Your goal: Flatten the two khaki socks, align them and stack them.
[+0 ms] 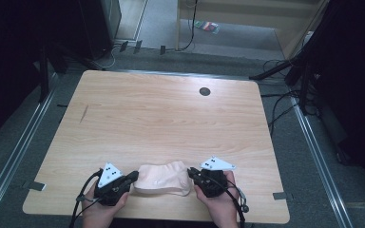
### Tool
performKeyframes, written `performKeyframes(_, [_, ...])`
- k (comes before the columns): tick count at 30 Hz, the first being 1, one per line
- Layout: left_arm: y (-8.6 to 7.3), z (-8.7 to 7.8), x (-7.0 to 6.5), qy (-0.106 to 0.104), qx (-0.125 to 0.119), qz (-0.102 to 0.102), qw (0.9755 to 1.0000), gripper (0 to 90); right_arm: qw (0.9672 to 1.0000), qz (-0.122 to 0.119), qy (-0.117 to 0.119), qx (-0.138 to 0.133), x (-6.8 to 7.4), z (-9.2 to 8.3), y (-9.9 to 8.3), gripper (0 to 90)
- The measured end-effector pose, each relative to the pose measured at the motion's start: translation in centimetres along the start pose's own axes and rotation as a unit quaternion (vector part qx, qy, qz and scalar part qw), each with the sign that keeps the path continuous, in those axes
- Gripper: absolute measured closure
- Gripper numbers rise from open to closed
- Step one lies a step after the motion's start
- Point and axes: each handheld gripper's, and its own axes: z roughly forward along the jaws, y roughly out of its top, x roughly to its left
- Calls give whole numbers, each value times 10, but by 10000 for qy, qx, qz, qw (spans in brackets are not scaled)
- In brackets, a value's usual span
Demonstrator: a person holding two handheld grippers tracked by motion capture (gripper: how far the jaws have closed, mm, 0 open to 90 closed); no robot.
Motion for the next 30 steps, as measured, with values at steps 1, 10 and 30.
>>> performKeyframes(1, [-1,1,-1,38,25,73,10000,898,10000,40,52,20,0,0,-2,857])
performKeyframes(10, [-2,2,-5,74,55,180,9998,898,9999,11,100,77,3,-5,-5,856])
performKeyframes(30, [-6,2,3,-169,-69,-34,9998,733,9998,190,-10,-99,-3,-3,-14,702])
